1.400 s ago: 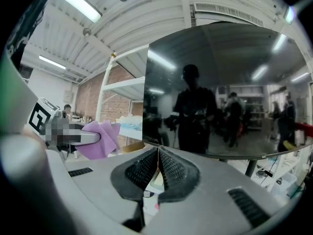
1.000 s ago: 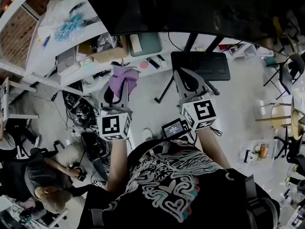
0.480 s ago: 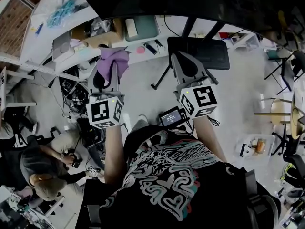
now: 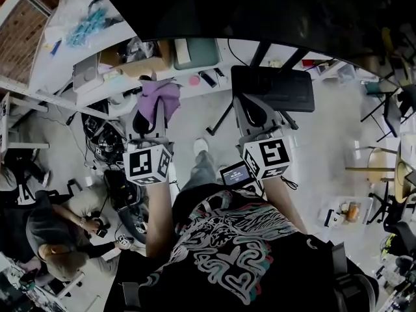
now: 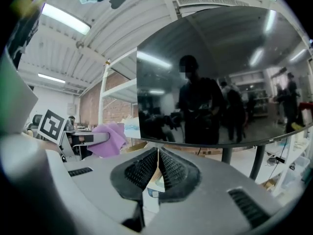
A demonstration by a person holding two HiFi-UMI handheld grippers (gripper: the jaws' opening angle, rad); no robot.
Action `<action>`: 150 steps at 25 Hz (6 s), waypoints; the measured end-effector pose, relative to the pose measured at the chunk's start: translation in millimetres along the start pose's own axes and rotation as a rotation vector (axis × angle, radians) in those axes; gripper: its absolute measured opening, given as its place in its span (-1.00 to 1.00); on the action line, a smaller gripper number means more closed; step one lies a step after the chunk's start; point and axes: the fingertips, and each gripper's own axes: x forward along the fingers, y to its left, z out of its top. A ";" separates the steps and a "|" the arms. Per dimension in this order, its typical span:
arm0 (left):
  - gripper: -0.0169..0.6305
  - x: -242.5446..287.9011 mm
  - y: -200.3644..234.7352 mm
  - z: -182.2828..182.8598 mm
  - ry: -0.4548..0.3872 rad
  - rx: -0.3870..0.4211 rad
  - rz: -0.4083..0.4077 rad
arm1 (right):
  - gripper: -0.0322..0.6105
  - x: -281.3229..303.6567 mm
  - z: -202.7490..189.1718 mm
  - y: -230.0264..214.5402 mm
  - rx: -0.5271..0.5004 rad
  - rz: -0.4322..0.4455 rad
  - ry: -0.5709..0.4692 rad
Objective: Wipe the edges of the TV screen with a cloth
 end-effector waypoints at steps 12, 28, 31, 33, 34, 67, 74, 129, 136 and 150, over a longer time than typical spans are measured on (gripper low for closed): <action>-0.52 86.0 45.9 -13.1 0.058 0.028 -0.018 | -0.80 101.8 13.7 -12.2 -0.018 0.048 0.011; -0.52 135.6 114.0 -37.9 0.140 0.006 -0.005 | -0.80 178.2 32.1 1.5 -0.040 0.101 0.008; -0.52 141.2 116.6 -41.1 0.148 0.016 -0.033 | -0.80 182.5 29.1 -1.2 -0.035 0.072 0.012; -0.52 145.2 119.5 -41.4 0.151 0.024 -0.038 | -0.80 183.2 25.2 -0.8 -0.026 0.061 0.019; -0.52 146.4 121.8 -41.9 0.155 0.023 -0.032 | -0.80 182.6 22.8 0.1 -0.020 0.059 0.025; -0.52 205.3 119.2 -42.3 0.168 0.046 0.027 | -0.80 201.7 13.6 -0.2 -0.053 0.164 0.047; -0.52 210.2 114.3 -41.6 0.167 0.037 -0.002 | -0.80 199.0 14.6 -5.2 -0.049 0.138 0.044; -0.52 230.8 2.9 -35.5 0.180 0.047 -0.274 | -0.80 164.4 12.2 -69.4 0.016 -0.035 0.046; -0.52 232.7 -9.9 -34.3 0.175 0.038 -0.296 | -0.80 160.1 10.2 -75.4 0.015 -0.048 0.049; -0.52 238.2 -26.7 -35.3 0.180 -0.132 -0.338 | -0.80 152.7 10.1 -92.1 0.042 -0.084 0.040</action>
